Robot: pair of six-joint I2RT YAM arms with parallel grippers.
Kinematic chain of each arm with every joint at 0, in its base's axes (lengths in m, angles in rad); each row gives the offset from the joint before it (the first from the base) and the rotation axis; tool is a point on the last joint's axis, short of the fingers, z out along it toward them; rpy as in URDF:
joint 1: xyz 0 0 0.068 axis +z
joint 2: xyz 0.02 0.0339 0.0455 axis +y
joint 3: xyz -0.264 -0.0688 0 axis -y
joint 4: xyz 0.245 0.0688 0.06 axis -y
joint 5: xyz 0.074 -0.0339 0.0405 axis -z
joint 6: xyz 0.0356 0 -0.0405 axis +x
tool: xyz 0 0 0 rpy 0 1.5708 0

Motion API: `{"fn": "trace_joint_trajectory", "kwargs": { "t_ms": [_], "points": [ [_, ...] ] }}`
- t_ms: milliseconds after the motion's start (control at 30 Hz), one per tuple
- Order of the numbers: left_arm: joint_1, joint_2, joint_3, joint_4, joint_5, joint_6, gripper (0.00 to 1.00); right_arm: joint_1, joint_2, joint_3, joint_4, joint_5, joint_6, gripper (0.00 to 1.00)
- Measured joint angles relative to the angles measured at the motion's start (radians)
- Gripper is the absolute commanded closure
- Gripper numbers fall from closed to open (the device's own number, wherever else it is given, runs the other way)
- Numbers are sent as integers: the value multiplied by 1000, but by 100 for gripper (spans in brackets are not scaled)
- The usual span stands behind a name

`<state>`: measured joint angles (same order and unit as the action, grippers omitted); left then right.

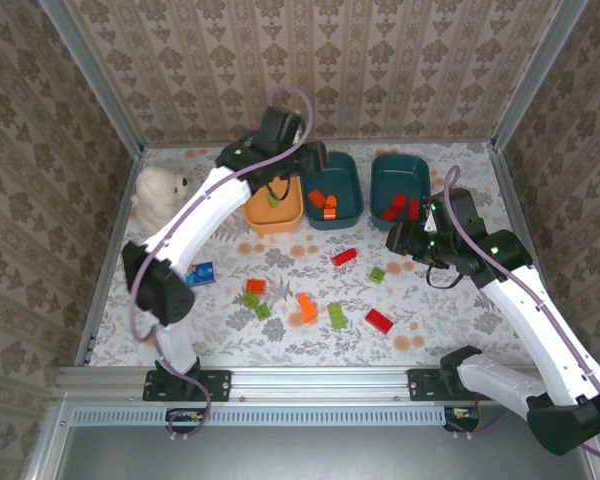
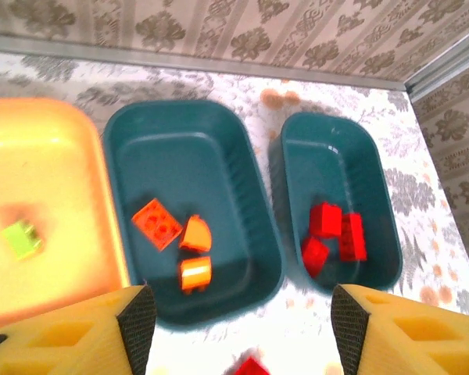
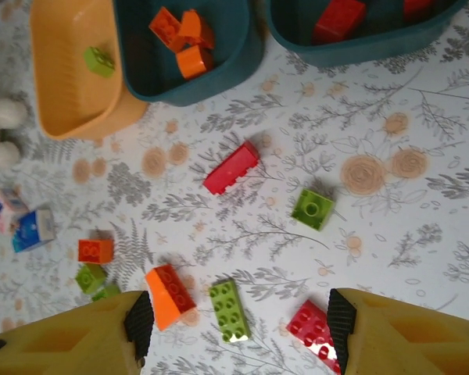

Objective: Sort the legos into containers by color

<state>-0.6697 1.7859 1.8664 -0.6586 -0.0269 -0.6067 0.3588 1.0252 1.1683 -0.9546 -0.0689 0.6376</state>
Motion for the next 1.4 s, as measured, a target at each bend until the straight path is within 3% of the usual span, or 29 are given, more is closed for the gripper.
{"fn": "trace_joint_trajectory", "kwargs": {
  "t_ms": [300, 600, 900, 1067, 1400],
  "points": [
    [2, -459, -549, 2, -10, -11, 33, 142, 72, 35, -92, 79, -32, 37],
    [2, -800, -823, -122, -109, -108, 33, 421, 286, 56, -32, 92, -37, 36],
    [2, -994, -930, -258, -201, -220, 34, 578, 602, 174, 39, 55, -93, 35],
    [-3, -1039, -943, -305, -211, -247, 34, 600, 721, 210, 72, 34, -109, 34],
    [-5, -1115, -957, -367, -217, -282, 34, 597, 931, 299, 86, 32, -127, 44]
  ]
}}
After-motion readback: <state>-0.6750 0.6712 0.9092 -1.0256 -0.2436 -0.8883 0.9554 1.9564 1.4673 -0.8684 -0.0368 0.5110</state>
